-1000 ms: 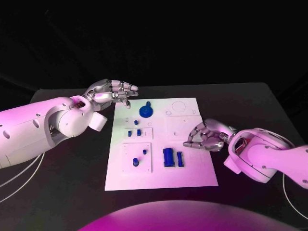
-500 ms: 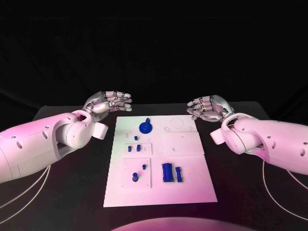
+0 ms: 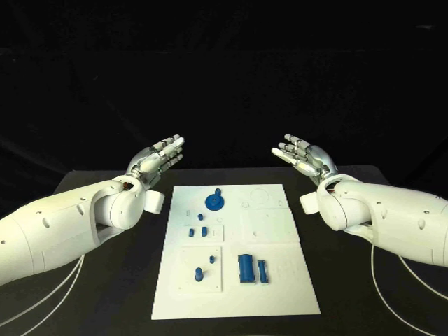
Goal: Assemble the parts on the task board
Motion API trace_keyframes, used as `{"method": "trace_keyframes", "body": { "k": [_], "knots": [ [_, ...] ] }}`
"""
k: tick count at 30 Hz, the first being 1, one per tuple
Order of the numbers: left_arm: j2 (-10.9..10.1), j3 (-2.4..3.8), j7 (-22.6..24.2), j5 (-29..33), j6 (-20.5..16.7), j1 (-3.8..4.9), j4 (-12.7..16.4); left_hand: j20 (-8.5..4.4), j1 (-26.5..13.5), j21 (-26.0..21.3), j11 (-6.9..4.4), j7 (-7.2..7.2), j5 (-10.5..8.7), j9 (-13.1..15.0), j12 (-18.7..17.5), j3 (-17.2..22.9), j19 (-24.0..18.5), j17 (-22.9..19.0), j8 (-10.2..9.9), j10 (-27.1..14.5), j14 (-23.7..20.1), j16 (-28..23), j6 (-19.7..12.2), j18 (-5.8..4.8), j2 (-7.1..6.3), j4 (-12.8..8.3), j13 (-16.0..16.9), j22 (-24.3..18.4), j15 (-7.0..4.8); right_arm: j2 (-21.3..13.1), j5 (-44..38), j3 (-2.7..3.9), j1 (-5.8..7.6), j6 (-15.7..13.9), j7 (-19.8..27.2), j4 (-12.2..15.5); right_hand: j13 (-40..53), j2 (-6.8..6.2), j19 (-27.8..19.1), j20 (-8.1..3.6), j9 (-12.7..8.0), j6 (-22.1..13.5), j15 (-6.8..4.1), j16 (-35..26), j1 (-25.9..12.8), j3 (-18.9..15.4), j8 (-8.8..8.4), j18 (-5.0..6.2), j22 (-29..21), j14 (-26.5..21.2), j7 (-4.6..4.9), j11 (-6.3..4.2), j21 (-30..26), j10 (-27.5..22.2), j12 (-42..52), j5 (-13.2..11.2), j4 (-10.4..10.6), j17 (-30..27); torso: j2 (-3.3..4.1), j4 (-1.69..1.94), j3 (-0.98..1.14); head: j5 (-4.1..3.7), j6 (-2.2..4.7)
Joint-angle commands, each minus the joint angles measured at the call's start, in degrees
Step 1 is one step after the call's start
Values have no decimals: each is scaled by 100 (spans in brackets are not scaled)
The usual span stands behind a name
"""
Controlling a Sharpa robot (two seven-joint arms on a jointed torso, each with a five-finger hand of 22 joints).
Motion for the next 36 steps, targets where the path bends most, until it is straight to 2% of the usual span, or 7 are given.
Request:
{"method": "trace_keyframes", "body": {
  "k": [1,3,6,9,12,21,36],
  "knots": [
    [-11,18,97,24,-520,-35,190,-426,-5437,-386,-290,-297,-277,-248,-232,-872,-998,-159,-588,-1402,-1123,-569,-1110,-305,288,-139,-92,-146,-253,-28,379,114,-110,-441,167,324,-389,311,-1386,-321,-671,-1323,-150,-509,-5655,-698,-184,-304,-850,-2051,-309,-221,-110,-2372,-188,-275,-316,-550,-94,50,16,20,210],
    [-33,30,150,47,-874,-82,385,-426,-5437,-386,-290,-297,-277,-248,-232,-872,-998,-159,-588,-1402,-1123,-569,-1110,-305,288,-139,-92,-146,-253,-79,651,277,-248,-734,272,676,-389,311,-1386,-321,-671,-1323,-150,-509,-5655,-698,-184,-304,-850,-2051,-309,-221,-110,-2372,-188,-275,-316,-550,-157,82,27,34,371],
    [-64,47,227,81,-1382,-148,665,-426,-5437,-386,-290,-297,-277,-248,-232,-872,-998,-159,-588,-1402,-1123,-569,-1110,-305,288,-139,-92,-146,-253,-136,950,457,-399,-1059,387,1066,-389,311,-1386,-321,-671,-1323,-150,-509,-5655,-698,-184,-304,-850,-2051,-309,-221,-110,-2372,-188,-275,-316,-550,-214,112,37,46,518],
    [-97,66,310,118,-1930,-221,968,-426,-5437,-386,-290,-297,-277,-248,-232,-872,-998,-159,-588,-1402,-1123,-569,-1110,-305,288,-139,-92,-146,-253,-178,1176,592,-513,-1303,474,1359,-389,311,-1386,-321,-671,-1323,-150,-509,-5655,-698,-184,-304,-850,-2051,-309,-221,-110,-2372,-188,-275,-316,-550,-252,132,44,55,616],
    [-131,86,396,157,-2501,-295,1283,-426,-5437,-386,-290,-297,-277,-248,-232,-872,-998,-159,-588,-1402,-1123,-569,-1110,-305,288,-139,-92,-146,-253,-208,1337,688,-595,-1478,536,1568,-389,311,-1386,-321,-671,-1323,-150,-509,-5655,-698,-184,-304,-850,-2051,-309,-221,-110,-2372,-188,-275,-316,-550,-271,142,48,59,665],
    [-181,113,519,211,-3313,-402,1731,-426,-5437,-386,-290,-297,-277,-248,-232,-872,-998,-159,-588,-1402,-1123,-569,-1110,-305,288,-139,-92,-146,-253,-218,1388,719,-620,-1532,556,1634,-389,311,-1386,-321,-671,-1323,-150,-509,-5655,-698,-184,-304,-850,-2051,-309,-221,-110,-2372,-188,-275,-316,-550,-271,142,48,59,666],
    [-183,115,526,214,-3359,-408,1757,-426,-5437,-386,-290,-297,-277,-248,-232,-872,-998,-159,-588,-1402,-1123,-569,-1110,-305,288,-139,-92,-146,-253,-218,1388,719,-620,-1532,556,1634,-389,311,-1386,-321,-671,-1323,-150,-509,-5655,-698,-184,-304,-850,-2051,-309,-221,-110,-2372,-188,-275,-316,-550,-271,142,48,59,666]
  ]
}}
